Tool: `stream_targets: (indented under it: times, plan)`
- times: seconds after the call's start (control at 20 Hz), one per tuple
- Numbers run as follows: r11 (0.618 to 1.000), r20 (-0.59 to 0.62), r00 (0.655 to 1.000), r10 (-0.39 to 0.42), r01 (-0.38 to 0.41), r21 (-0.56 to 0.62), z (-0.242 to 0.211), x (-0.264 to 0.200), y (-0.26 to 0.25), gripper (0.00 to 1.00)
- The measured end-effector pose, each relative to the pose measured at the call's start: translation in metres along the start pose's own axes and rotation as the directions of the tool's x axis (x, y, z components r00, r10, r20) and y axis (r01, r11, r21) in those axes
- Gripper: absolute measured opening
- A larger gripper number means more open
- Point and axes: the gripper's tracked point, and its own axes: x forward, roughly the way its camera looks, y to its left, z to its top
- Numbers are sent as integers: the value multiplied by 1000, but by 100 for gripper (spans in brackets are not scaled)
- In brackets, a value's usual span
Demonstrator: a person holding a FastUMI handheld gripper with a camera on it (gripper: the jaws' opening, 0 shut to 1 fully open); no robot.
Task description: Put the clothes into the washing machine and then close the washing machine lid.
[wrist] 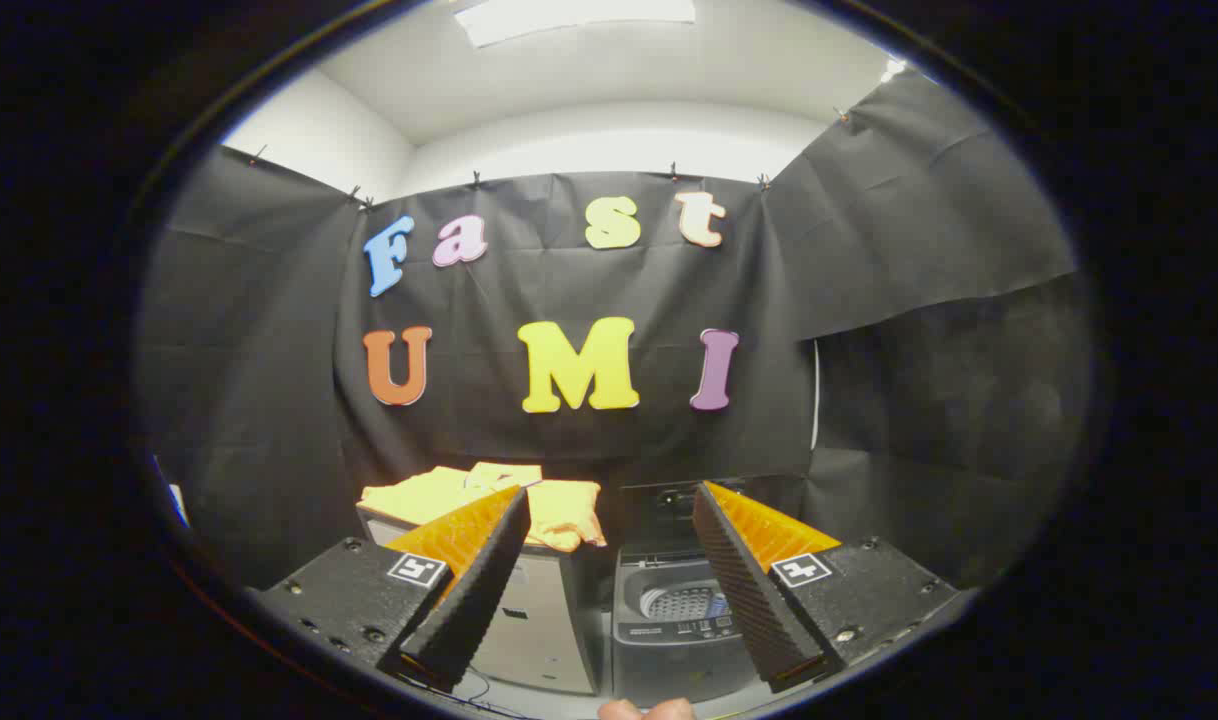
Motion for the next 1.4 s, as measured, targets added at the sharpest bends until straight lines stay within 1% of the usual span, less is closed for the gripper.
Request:
stream_targets:
  times: [0.15, 0.3, 0.45, 0.7, 0.95, 1.2, 1.4]
  plan:
    - [999, 15, 999, 47, -47, -20, 5, 12, 6, 100]
    - [997, 5, 997, 74, -74, -16, 1, 33, 11, 100]
    - [995, -15, 995, 97, -97, -11, -6, 41, 15, 100]
    - [997, -4, 997, 81, -81, -14, -2, 47, 12, 100]
    - [996, -10, 996, 88, -88, -11, 2, 51, 26, 100]
    - [996, -11, 996, 87, -87, -12, 11, 60, 53, 100]
    - [993, -88, 989, 116, -113, 34, 7, 71, 87, 100]
